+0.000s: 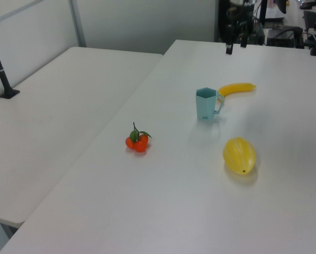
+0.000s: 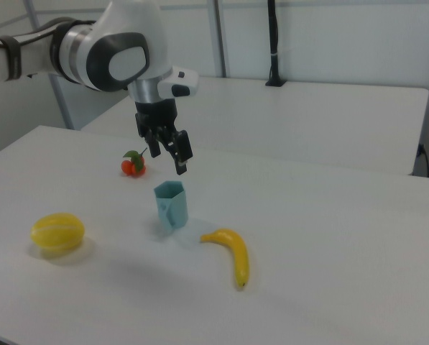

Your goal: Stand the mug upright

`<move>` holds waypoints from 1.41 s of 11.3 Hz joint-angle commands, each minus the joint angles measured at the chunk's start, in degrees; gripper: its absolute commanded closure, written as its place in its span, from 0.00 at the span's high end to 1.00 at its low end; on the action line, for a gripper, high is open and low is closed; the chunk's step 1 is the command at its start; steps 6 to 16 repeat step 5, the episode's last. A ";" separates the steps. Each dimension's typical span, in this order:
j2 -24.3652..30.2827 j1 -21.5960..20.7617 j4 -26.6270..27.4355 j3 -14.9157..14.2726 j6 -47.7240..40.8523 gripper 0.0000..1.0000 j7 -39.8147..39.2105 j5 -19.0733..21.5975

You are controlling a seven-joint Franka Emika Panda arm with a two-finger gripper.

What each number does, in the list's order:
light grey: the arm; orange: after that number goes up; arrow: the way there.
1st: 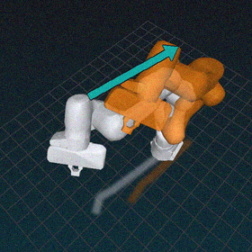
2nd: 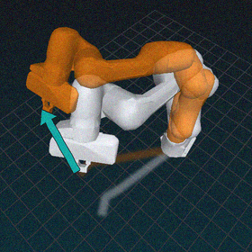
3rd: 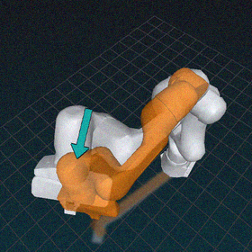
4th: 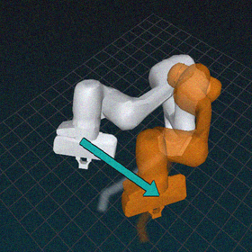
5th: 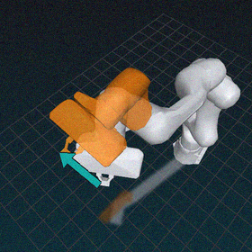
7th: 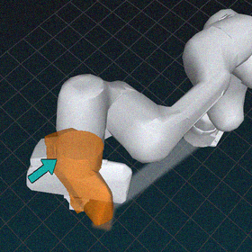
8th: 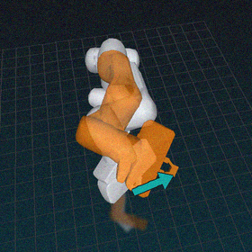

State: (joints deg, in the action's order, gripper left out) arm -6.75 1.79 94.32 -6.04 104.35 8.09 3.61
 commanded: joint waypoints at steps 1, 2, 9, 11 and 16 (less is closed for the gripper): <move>3.67 2.16 0.95 -0.02 -2.12 1.00 -4.49 0.61; 4.37 2.77 0.95 -0.02 -4.48 1.00 -5.45 0.70; 4.73 3.31 0.95 -0.72 -6.09 1.00 -8.62 0.70; 4.73 3.31 0.95 -0.72 -6.09 1.00 -8.62 0.70; 4.73 3.31 0.95 -0.72 -6.09 1.00 -8.62 0.70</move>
